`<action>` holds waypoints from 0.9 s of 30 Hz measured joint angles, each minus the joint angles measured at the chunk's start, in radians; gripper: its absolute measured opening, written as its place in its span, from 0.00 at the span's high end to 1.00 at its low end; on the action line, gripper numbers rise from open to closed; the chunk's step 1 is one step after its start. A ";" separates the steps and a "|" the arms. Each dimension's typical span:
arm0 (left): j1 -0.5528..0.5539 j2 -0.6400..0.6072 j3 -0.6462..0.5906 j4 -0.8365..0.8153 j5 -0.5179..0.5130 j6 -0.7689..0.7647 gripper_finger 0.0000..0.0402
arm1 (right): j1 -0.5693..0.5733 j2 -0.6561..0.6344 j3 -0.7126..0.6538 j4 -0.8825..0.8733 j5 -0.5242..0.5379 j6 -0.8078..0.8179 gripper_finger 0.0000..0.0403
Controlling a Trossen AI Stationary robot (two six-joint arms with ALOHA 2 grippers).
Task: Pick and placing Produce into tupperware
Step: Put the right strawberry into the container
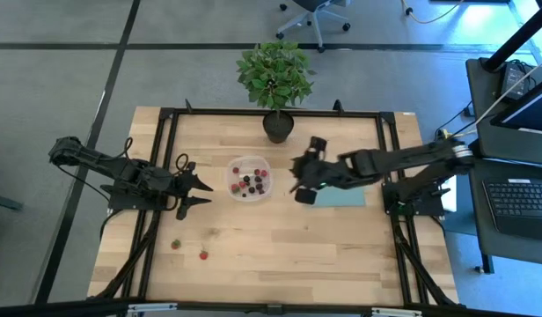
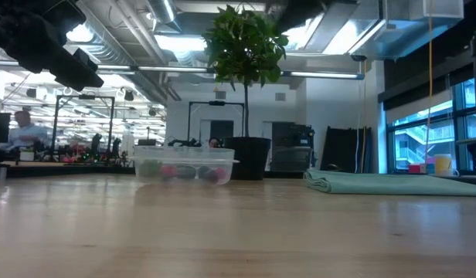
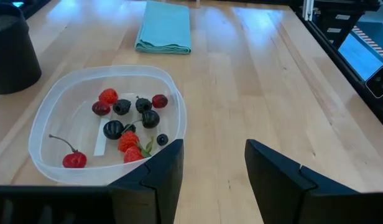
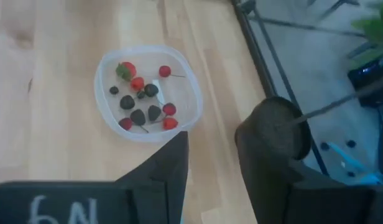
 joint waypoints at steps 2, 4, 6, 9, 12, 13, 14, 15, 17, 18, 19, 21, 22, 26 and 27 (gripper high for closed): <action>0.000 0.000 0.000 0.000 0.000 0.000 0.59 | -0.017 -0.094 -0.167 0.137 -0.005 -0.021 0.65; 0.000 0.000 0.000 0.000 0.000 0.002 0.59 | -0.033 -0.184 -0.321 0.265 -0.035 -0.039 0.65; 0.000 0.000 0.000 0.001 0.000 0.014 0.59 | -0.052 -0.274 -0.464 0.387 -0.087 -0.047 0.65; 0.000 0.000 0.000 0.007 0.000 0.018 0.59 | -0.085 -0.397 -0.652 0.563 -0.177 -0.049 0.65; 0.000 0.000 0.000 0.006 0.000 0.018 0.59 | -0.119 -0.503 -0.816 0.711 -0.225 -0.049 0.65; 0.000 0.000 0.000 0.006 0.000 0.019 0.59 | -0.129 -0.535 -0.862 0.753 -0.236 -0.047 0.65; 0.000 0.000 0.000 0.006 0.000 0.019 0.59 | -0.139 -0.565 -0.904 0.792 -0.252 -0.046 0.65; 0.000 0.000 0.000 0.006 0.000 0.019 0.59 | -0.148 -0.594 -0.944 0.825 -0.267 -0.045 0.65; 0.000 0.000 0.000 0.006 0.000 0.018 0.59 | -0.161 -0.644 -1.014 0.875 -0.288 -0.045 0.65; 0.000 0.000 0.000 0.006 0.000 0.019 0.59 | -0.167 -0.668 -1.045 0.893 -0.299 -0.045 0.65; 0.000 0.000 0.000 0.006 0.000 0.019 0.59 | -0.171 -0.690 -1.074 0.908 -0.301 -0.044 0.65; 0.000 0.000 0.000 0.006 0.000 0.019 0.59 | -0.175 -0.727 -1.122 0.944 -0.302 -0.034 0.65; 0.000 0.000 0.000 0.006 0.000 0.018 0.59 | -0.177 -0.746 -1.142 0.949 -0.302 -0.020 0.65; 0.000 0.000 0.000 0.006 0.000 0.018 0.59 | -0.178 -0.796 -1.196 0.961 -0.303 0.010 0.65; 0.000 0.000 0.000 0.006 0.000 0.018 0.59 | -0.178 -0.803 -1.205 0.966 -0.303 0.010 0.65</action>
